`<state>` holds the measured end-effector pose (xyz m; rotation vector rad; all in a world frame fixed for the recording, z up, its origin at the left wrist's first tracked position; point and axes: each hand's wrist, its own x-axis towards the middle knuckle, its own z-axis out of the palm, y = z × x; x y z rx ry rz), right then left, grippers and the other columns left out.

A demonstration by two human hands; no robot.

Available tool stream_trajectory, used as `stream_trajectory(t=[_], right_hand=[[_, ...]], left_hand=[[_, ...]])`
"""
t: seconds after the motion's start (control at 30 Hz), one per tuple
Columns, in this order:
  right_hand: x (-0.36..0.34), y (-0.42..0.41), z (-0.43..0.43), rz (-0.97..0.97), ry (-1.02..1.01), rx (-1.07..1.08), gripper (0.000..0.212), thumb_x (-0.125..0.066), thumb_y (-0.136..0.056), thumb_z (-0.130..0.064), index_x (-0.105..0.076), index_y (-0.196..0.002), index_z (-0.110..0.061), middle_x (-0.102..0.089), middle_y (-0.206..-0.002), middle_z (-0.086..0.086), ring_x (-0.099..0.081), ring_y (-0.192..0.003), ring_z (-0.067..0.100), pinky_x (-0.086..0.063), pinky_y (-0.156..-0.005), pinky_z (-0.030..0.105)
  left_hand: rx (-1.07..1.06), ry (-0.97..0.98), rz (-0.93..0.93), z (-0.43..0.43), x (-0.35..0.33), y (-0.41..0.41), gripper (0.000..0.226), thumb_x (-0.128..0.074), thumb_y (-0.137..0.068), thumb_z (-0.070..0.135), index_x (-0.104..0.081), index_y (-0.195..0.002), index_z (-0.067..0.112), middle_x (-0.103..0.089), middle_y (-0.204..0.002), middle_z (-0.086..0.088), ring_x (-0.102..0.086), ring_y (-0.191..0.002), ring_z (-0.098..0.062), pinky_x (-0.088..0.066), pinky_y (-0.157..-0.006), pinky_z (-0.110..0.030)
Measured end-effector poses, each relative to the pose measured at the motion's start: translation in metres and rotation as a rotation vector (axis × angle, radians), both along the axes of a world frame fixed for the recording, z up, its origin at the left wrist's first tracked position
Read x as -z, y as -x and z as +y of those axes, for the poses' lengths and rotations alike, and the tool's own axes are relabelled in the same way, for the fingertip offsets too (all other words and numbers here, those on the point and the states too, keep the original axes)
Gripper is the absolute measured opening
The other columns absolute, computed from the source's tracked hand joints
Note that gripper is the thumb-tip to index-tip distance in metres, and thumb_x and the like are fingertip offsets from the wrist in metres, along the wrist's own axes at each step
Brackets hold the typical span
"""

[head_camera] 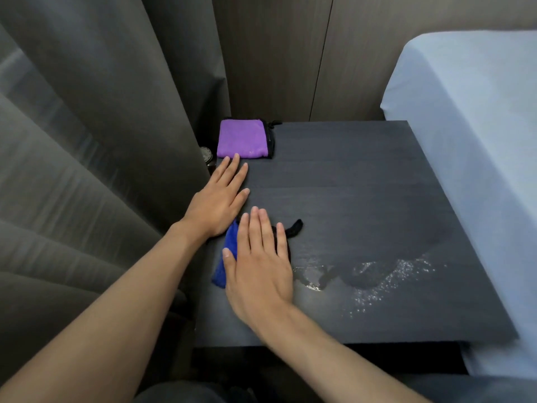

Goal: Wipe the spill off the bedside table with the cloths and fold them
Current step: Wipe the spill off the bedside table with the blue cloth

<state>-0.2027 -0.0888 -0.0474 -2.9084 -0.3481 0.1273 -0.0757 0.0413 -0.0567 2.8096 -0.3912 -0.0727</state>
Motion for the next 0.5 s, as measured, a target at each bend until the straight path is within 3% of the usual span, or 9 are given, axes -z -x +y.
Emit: stream_trajectory(t=[0.13,0.3,0.5], right_hand=[[-0.001,-0.001,-0.029,-0.032,0.013,-0.325,0.067,-0.015,-0.106,-0.045,-0.001,-0.160,-0.009,0.003,-0.170,0.010,0.012,-0.155,0.022,0.009,-0.124,0.046],[-0.010,-0.015,-0.069,-0.027,0.056,-0.717,0.065,-0.022,-0.106,-0.043,-0.008,-0.161,-0.012,-0.003,-0.170,0.008,0.007,-0.156,0.020,0.003,-0.125,0.045],[-0.019,-0.038,-0.107,0.004,0.189,-1.052,0.064,-0.031,-0.104,-0.033,-0.007,-0.162,-0.019,0.000,-0.170,0.001,0.013,-0.155,0.019,0.014,-0.123,0.047]], left_hand=[[0.018,0.017,-0.020,0.001,0.001,0.000,0.059,-0.032,-0.107,0.037,-0.010,-0.159,0.018,0.004,-0.168,-0.002,0.010,-0.153,-0.014,-0.003,-0.123,-0.034],[0.002,0.021,-0.031,-0.001,0.001,0.001,0.060,-0.031,-0.106,0.038,-0.012,-0.159,0.018,0.001,-0.168,-0.001,0.007,-0.153,-0.014,-0.006,-0.124,-0.035],[0.000,0.027,-0.053,0.000,0.002,0.001,0.059,-0.032,-0.106,0.038,-0.016,-0.158,0.017,-0.002,-0.168,-0.001,0.005,-0.154,-0.013,-0.005,-0.123,-0.031]])
